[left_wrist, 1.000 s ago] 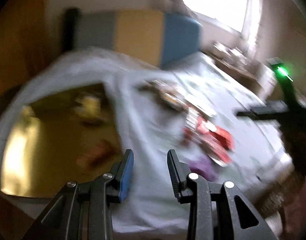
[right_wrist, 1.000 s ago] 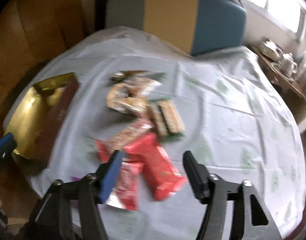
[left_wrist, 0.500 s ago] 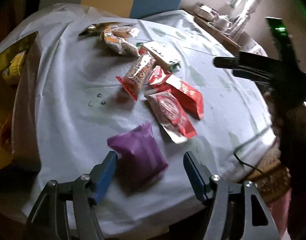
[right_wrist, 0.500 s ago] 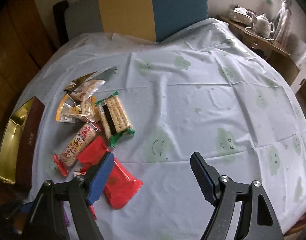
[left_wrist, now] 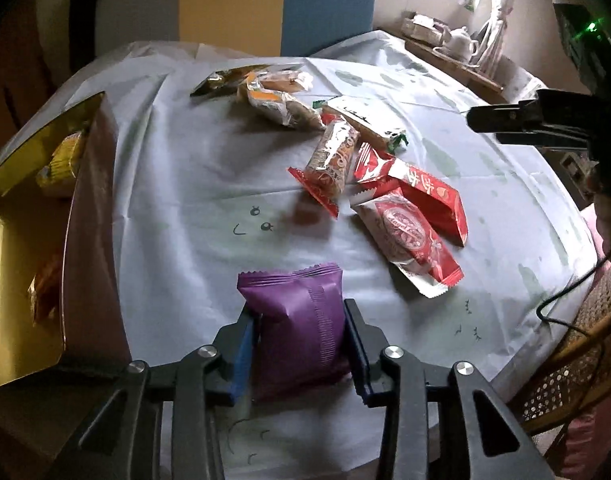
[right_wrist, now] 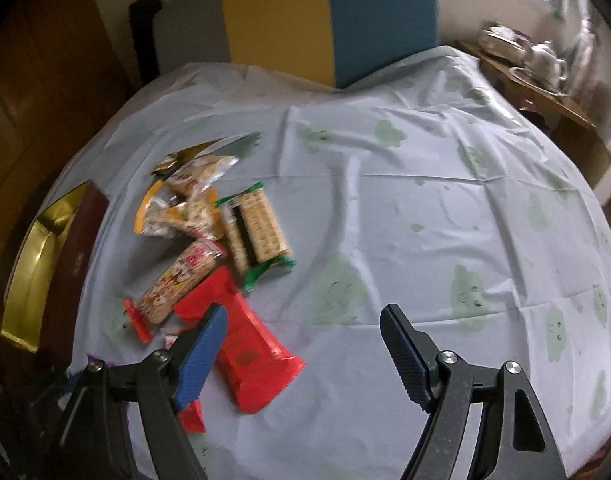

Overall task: Organize snacks
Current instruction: 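Reach the left gripper to the purple packet and grasp it, then carry the purple packet into the gold tray and open the left gripper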

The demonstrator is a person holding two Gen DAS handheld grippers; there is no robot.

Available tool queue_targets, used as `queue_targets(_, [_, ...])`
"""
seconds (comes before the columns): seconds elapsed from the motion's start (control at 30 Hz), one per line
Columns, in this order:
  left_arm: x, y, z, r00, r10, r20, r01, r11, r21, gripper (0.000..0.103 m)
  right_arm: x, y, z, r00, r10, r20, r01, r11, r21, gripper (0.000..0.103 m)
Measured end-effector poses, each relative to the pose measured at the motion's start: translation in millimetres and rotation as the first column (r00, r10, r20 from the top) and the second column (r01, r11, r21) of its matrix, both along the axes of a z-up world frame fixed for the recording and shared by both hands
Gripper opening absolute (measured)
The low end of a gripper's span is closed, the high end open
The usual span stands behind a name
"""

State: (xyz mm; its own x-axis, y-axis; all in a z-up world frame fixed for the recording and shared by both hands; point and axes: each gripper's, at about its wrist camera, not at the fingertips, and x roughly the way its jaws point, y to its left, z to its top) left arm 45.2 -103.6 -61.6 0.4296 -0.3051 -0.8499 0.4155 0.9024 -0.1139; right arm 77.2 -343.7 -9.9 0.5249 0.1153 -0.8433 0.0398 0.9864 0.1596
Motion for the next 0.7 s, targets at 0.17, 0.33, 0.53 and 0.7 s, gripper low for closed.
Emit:
queue_targets(0.17, [-6.3,-0.4,-3.2,0.999,-0.02,0.042,0.02,1.0,0.008,0.042,-7.2,38.9,2.8,0.974,0.223,0.022,-0.224,0.973,0.057,0.059])
queue_targets(0.33, [-10.5,-3.3,-5.1,0.997,-0.023,0.075,0.021,1.0,0.021,0.042,-6.4,62.5,-19.3,0.96,0.269,-0.082,-0.273,0.961,-0.048,0.048])
queue_targets(0.53, [-13.0,-1.1,-5.6,0.996,-0.021,0.085,0.021,1.0,0.003,0.042,0.3,53.5,-30.2,0.963,0.232,-0.136,-0.243,0.967,-0.071,0.045])
queue_targets(0.7, [-12.9,2.5,-5.8,0.996,-0.017,0.082,0.019,1.0,-0.019,0.042,5.9,54.7,-40.5,0.948,0.259,-0.185,-0.286,0.948,-0.142,0.061])
